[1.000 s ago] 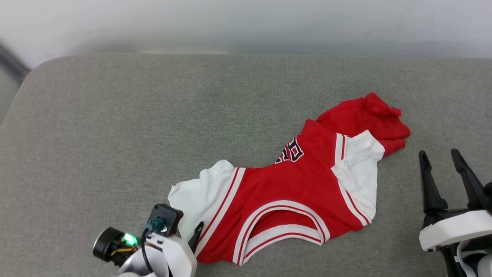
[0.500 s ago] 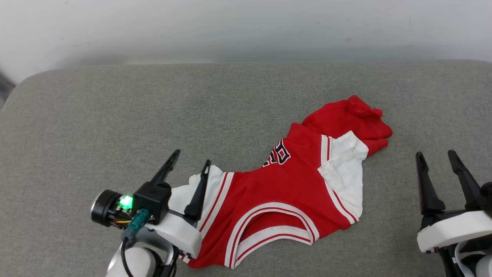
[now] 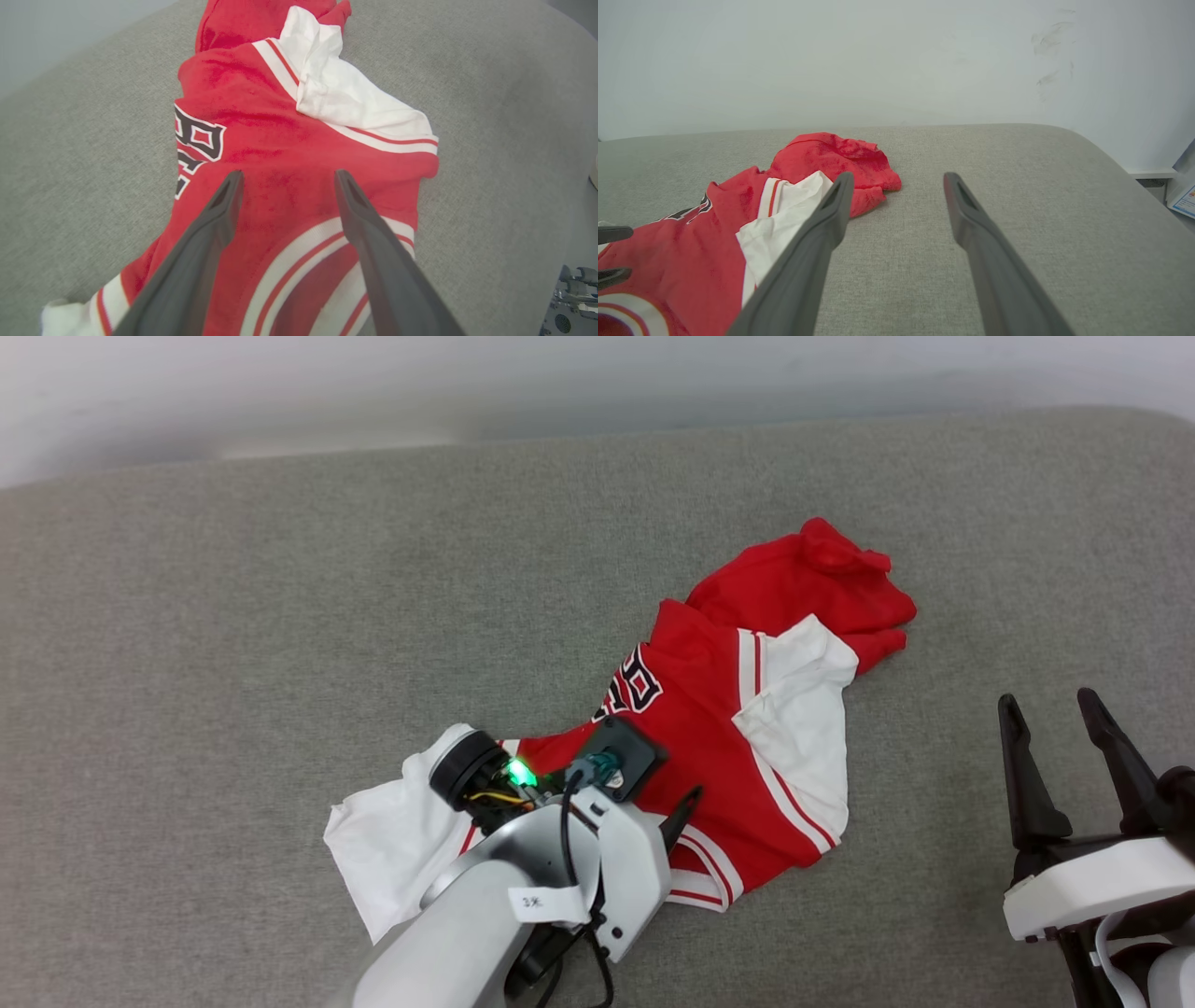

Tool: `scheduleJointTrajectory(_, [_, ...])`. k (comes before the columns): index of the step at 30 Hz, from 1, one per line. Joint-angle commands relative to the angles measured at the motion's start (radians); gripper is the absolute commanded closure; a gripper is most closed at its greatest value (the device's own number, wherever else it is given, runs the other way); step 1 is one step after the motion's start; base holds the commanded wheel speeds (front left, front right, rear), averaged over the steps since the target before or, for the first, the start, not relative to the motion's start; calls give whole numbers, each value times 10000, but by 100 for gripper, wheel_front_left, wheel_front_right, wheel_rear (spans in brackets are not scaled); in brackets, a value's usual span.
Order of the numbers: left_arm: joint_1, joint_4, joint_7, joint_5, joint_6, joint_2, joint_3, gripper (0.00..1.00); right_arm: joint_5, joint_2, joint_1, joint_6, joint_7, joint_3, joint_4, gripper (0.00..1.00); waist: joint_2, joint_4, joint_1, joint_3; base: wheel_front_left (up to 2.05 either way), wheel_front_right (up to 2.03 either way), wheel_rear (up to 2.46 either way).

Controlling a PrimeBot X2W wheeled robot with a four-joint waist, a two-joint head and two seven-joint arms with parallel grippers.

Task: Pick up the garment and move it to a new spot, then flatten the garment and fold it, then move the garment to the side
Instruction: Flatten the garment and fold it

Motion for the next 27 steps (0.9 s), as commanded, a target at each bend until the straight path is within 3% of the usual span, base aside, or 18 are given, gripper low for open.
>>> scheduleJointTrajectory(1, [-270,133,185,-70,-58,-92,-113,0,-49,90,-58,-7,-23,4,-22,0,-1,-119,0,245,0,0,0])
scheduleJointTrajectory(18, [-2072,3691,1074,-421,-270,-973,-1505,0,-282,297,-487,-7,-152,241,287,0,-1,-452,0,983,0,0,0])
scheduleJointTrajectory(20, [-2103,4000,1139,-576,-294,-1005,-1821,100,-307,310,-528,-7,-185,246,340,0,-1,-502,0,995,0,0,0])
scheduleJointTrajectory(27, [-2334,3788,439,-1369,-321,-1113,-3102,100,-360,284,-494,-7,-169,101,475,0,-1,-451,0,762,0,0,0])
